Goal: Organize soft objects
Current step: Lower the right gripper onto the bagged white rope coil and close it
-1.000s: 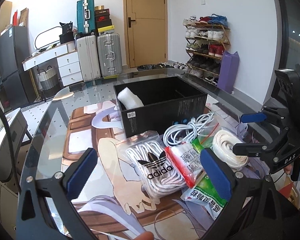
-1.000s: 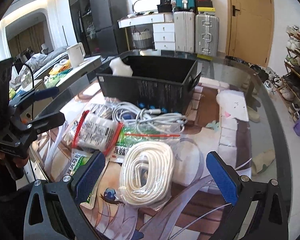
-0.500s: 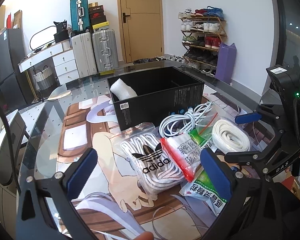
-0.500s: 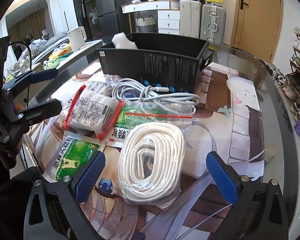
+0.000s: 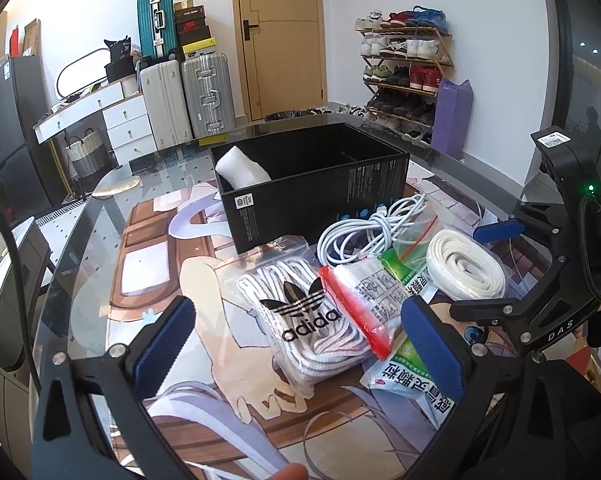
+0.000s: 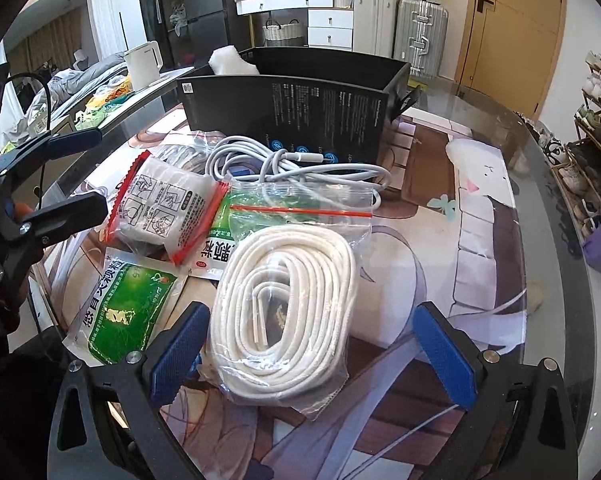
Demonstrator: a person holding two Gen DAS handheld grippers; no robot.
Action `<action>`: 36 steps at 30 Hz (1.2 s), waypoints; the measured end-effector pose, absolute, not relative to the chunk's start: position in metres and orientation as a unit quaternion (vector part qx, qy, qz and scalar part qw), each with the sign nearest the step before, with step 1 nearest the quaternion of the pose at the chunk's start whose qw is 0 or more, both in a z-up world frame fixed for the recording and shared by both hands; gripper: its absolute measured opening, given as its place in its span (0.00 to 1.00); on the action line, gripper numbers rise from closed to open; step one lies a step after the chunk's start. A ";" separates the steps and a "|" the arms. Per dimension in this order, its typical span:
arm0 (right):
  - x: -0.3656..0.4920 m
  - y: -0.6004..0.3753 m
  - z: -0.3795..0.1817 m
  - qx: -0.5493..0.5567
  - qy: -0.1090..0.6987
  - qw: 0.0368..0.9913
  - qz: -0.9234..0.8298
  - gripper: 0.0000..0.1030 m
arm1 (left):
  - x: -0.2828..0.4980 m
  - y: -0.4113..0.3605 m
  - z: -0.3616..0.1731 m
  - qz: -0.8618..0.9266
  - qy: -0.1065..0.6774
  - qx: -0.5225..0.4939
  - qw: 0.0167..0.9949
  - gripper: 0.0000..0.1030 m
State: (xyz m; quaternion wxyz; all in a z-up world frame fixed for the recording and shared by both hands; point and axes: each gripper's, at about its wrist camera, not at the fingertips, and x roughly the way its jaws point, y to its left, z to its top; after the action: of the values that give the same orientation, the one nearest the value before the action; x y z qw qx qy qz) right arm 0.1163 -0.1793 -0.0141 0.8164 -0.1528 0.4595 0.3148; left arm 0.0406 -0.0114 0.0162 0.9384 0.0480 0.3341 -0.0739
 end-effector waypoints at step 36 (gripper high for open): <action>0.100 -0.172 -0.002 -0.166 0.451 0.810 0.336 0.48 | 0.041 -0.007 0.014 -0.072 0.337 0.046 0.938 1.00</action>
State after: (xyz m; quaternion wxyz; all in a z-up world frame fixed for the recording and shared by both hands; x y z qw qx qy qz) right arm 0.0998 -0.1723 -0.0017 0.8103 -0.1658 0.4508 0.3357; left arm 0.0406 -0.0070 0.0136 0.9377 0.0458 0.3369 -0.0717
